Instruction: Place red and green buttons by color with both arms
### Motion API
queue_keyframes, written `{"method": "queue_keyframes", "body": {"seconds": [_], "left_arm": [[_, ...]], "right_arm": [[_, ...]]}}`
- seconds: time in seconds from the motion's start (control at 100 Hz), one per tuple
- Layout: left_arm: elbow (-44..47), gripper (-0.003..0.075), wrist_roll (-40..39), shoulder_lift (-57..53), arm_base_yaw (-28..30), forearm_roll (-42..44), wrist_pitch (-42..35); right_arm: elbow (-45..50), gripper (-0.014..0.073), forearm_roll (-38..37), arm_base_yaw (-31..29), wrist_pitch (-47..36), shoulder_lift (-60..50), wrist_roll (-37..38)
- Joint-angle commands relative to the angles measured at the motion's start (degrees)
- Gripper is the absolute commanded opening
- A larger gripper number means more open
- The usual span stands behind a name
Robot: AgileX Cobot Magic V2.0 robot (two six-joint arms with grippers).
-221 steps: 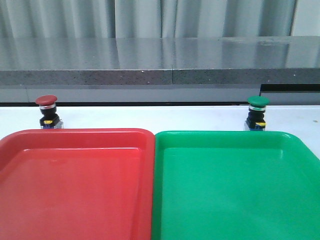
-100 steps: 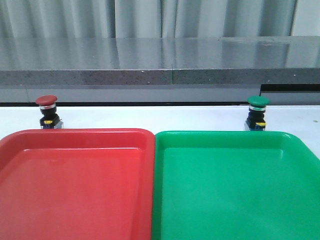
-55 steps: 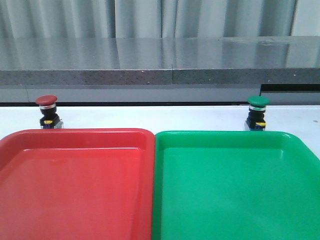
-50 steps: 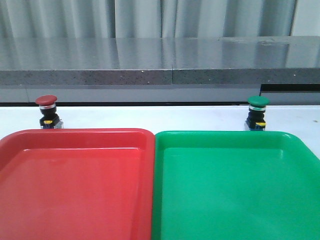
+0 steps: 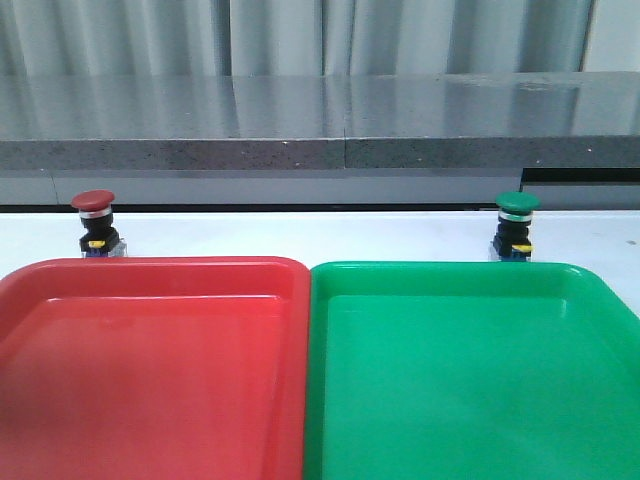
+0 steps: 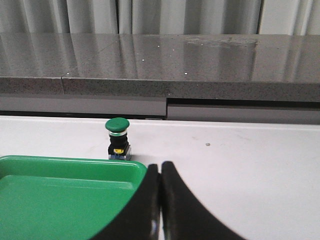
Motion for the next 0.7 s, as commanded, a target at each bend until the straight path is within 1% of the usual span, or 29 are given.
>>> {"method": "queue_keyframes", "body": {"seconds": [0.0,0.25,0.48,0.69], "left_arm": [[-5.3,0.0608,0.2,4.7,-1.3,0.4,-3.9],[-17.1,0.0606,0.2,21.8,-2.2,1.7,-3.9],[-23.7,0.0606,0.2,33.4,-2.2,4.0,-4.0],[-27.5,0.0606,0.2,40.4,-2.2,4.0,-4.1]], "right_arm": [[-0.8,-0.0067,0.0,-0.4,-4.3,-1.0,-0.3],[-0.8,-0.0067,0.0,-0.4,-4.3,-1.0,-0.3],[-0.8,-0.0067,0.0,-0.4,-4.3,-1.0,-0.3],[-0.8,-0.0067,0.0,-0.4,-4.3,-1.0,-0.3]]}}
